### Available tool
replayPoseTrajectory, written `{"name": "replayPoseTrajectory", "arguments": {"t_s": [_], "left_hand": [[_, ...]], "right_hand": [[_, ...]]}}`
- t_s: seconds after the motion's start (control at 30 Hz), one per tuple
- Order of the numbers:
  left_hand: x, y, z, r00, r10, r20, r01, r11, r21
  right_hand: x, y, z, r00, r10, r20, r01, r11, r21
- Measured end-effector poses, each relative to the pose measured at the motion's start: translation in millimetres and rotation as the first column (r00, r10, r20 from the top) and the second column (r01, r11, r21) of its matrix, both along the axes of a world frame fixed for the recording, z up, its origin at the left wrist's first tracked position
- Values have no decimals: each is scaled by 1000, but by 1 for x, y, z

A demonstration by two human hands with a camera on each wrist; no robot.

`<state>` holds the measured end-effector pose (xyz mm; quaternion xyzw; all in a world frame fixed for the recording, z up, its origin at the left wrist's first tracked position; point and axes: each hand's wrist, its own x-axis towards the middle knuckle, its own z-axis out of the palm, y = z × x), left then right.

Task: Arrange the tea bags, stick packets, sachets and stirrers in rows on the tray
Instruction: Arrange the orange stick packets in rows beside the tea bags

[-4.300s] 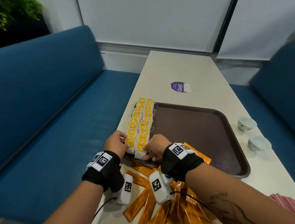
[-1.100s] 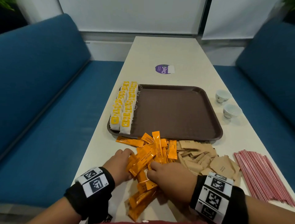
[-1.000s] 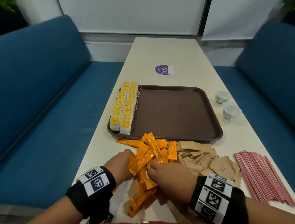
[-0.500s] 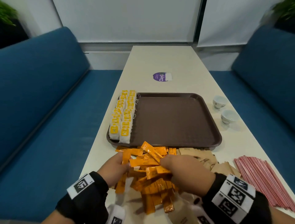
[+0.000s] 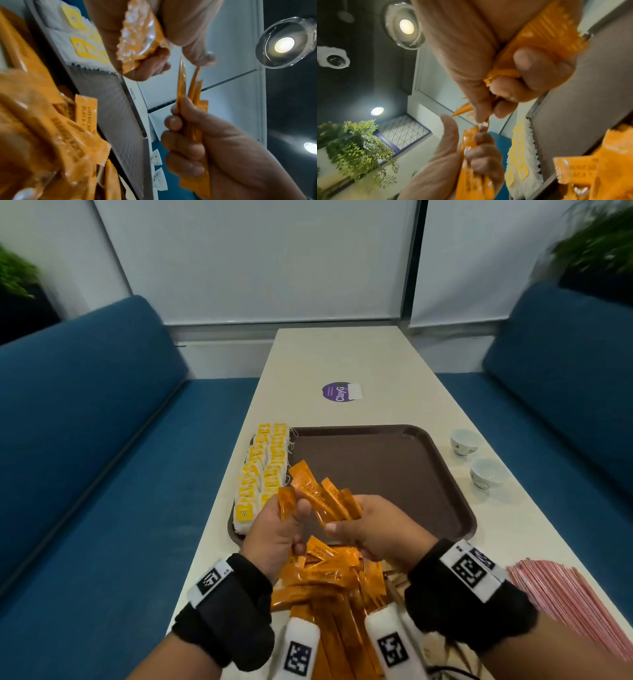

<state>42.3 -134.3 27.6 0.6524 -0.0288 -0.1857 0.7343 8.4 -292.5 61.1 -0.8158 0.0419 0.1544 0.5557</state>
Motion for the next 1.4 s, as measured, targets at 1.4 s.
{"name": "replayPoseTrajectory", "arguments": {"t_s": [1.4], "left_hand": [[19,3,-14,978,182,-99,-179,983,36]], "right_hand": [[28,-5,0,981,146,-128,-146,989,11]]}}
